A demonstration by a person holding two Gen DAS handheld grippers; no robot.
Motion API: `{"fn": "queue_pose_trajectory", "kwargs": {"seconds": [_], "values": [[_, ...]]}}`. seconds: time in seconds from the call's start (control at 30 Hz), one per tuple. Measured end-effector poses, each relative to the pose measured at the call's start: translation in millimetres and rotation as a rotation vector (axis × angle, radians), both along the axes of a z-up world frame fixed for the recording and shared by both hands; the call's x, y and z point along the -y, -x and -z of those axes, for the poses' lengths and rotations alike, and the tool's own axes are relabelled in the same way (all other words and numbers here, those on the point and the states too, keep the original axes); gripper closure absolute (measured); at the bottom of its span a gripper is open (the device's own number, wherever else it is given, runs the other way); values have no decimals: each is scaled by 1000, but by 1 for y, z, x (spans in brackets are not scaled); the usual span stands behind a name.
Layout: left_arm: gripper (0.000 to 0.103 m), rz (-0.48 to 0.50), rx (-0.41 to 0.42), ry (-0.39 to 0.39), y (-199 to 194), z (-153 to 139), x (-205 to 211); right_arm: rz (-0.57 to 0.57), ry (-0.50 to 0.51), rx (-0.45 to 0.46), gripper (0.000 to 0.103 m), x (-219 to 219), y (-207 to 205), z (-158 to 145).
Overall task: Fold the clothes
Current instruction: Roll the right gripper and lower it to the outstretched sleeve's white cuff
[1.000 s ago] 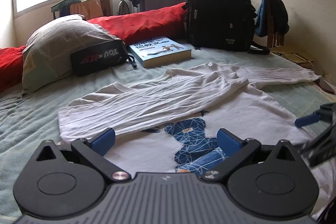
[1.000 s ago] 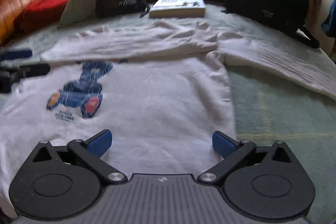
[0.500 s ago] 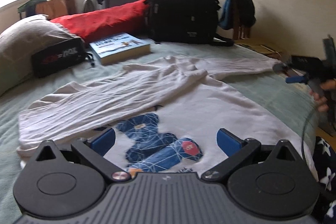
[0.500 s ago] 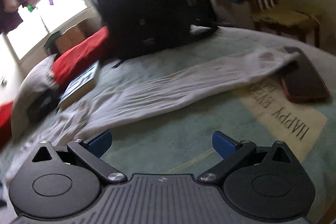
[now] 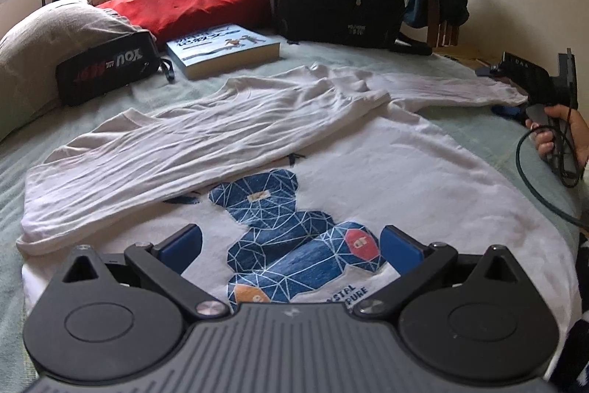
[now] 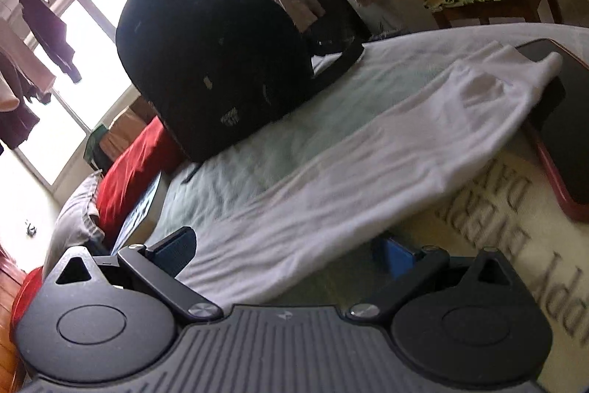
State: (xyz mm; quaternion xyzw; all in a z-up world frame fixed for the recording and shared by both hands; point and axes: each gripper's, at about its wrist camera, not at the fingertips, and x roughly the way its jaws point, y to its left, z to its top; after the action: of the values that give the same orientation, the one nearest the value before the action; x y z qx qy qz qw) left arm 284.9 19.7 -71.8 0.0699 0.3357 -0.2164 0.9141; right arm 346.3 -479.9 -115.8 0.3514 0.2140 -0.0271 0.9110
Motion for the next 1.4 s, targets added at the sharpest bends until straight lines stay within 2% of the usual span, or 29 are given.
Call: {"fn": "queue_pose_trajectory", "kwargs": {"seconds": [0.3, 0.47, 0.7, 0.8, 0.9, 1.07, 1.27, 1.4], "values": [[1, -21, -21, -18, -5, 6, -1, 32, 4, 79, 0, 20, -18, 5], [1, -20, -50, 0, -9, 9, -6, 54, -17, 115, 0, 30, -22, 10], [1, -53, -69, -22, -15, 11, -5, 63, -20, 84, 0, 49, -28, 5], [1, -69, -83, -37, -14, 10, -4, 72, -28, 99, 0, 55, -30, 10], [1, -93, -86, -58, -12, 3, -3, 67, -3, 93, 0, 52, -33, 10], [1, -129, -67, -75, -4, -13, 0, 74, -54, 137, 0, 62, -31, 13], [1, -161, -116, -106, -1, -5, 17, 75, -64, 167, 0, 61, -27, 16], [1, -159, -111, -137, 5, -7, 31, 77, -75, 183, 0, 63, -25, 17]]}}
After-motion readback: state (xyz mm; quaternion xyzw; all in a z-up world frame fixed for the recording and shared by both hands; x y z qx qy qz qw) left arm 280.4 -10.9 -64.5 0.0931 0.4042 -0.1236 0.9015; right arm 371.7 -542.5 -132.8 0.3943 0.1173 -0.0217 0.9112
